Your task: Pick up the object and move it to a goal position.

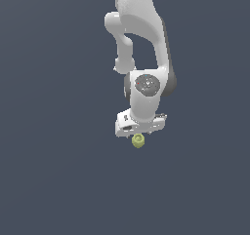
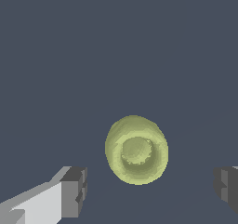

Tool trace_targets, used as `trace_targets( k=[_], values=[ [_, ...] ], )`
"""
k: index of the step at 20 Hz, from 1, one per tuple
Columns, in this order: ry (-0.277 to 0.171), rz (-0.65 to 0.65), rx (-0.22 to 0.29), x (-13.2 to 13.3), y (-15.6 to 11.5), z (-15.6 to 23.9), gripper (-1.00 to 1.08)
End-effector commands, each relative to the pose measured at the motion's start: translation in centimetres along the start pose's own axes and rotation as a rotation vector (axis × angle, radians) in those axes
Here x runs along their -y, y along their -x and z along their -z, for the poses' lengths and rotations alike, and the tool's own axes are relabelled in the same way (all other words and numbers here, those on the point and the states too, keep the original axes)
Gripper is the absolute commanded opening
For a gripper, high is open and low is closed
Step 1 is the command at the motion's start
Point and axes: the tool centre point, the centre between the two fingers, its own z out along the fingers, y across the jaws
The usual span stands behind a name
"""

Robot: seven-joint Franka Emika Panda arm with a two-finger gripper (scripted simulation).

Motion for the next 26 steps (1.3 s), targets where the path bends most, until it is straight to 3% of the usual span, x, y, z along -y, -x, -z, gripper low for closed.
trace_targets(
  k=[1,21,22,26],
  values=[
    [0.0,0.009,-0.003,0.3,-0.3,-0.4,1.0],
    [-0.001,0.011,-0.003,0.3,-0.4,-5.5,1.0],
    [-0.001,0.011,-0.003,0.3,-0.4,-5.5,-1.0],
    [-0.001,0.011,-0.003,0.3,-0.4,-5.5,-1.0]
  ],
)
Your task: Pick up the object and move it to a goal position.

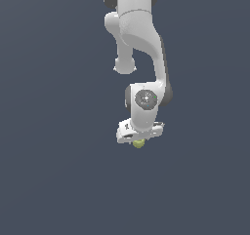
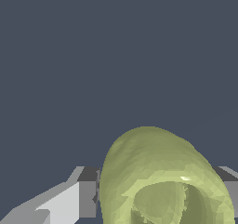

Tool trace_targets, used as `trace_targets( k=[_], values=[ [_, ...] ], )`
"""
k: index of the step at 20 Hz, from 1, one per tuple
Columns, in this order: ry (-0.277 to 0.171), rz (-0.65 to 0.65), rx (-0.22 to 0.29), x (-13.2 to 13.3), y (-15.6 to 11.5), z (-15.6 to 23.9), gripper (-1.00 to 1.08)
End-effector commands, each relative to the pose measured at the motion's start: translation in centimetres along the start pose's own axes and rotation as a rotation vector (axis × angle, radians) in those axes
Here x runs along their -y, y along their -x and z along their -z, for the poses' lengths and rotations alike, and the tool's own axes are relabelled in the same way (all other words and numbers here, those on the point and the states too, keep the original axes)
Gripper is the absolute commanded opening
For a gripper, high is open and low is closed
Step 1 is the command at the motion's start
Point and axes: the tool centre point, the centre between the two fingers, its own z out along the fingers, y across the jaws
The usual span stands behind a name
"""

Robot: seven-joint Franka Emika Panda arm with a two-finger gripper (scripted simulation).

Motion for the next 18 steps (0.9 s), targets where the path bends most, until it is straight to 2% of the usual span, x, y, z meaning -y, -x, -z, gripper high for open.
trace_targets(
  k=[1,10,18],
  values=[
    [0.0,0.0,0.0,0.0,0.0,0.0,-1.0],
    [0.0,0.0,0.0,-0.1,0.1,0.4,-1.0],
    [0.0,0.0,0.0,-1.3,0.8,4.0,-1.0]
  ],
)
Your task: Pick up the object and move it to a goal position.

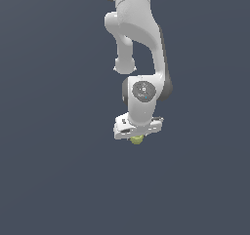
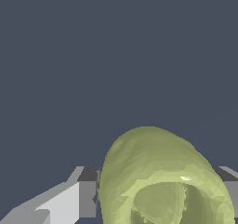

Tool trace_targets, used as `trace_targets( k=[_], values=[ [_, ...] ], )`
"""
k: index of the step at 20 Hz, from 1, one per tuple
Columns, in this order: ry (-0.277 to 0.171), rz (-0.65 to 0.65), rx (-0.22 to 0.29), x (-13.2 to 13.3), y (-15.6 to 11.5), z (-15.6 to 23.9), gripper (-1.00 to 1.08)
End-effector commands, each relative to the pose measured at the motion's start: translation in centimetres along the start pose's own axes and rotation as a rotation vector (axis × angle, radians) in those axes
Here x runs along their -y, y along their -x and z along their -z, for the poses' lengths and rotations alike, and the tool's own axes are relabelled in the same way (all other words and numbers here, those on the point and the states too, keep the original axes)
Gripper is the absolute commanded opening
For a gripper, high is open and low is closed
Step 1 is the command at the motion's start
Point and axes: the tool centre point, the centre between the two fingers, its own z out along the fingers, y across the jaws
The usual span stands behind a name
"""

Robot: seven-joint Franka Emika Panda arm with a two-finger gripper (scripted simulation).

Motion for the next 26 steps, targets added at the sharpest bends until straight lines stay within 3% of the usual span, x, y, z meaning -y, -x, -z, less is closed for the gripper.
trace_targets(
  k=[1,26],
  values=[
    [0.0,0.0,-0.001,-0.5,0.3,1.7,-1.0],
    [-0.001,0.0,-0.001,-9.1,5.3,29.3,-1.0]
  ],
)
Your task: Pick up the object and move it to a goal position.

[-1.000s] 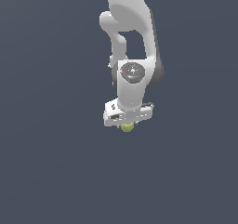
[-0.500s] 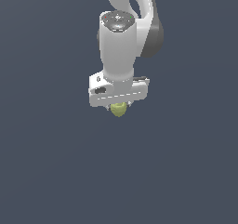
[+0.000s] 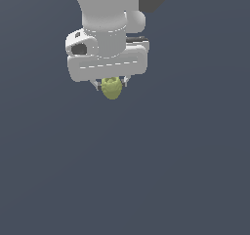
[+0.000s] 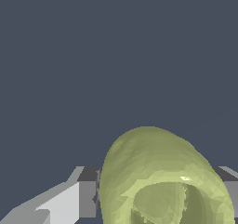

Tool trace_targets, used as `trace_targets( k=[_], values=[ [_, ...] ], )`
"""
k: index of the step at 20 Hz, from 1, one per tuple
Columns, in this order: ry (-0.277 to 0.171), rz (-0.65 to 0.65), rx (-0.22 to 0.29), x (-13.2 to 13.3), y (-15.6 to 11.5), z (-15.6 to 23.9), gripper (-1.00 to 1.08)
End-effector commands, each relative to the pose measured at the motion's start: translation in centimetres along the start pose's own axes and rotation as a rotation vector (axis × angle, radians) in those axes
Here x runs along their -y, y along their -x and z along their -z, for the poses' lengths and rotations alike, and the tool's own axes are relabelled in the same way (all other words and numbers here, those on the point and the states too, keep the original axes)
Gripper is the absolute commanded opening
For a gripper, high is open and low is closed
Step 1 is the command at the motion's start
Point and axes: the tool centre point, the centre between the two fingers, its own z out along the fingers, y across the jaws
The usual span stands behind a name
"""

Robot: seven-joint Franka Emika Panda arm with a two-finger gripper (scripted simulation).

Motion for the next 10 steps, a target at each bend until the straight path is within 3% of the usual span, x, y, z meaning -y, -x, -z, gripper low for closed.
trace_targets(
  k=[1,10],
  values=[
    [-0.001,0.0,0.001,-0.8,0.4,2.5,-1.0],
    [0.0,0.0,0.002,-2.7,1.1,8.2,-1.0]
  ],
)
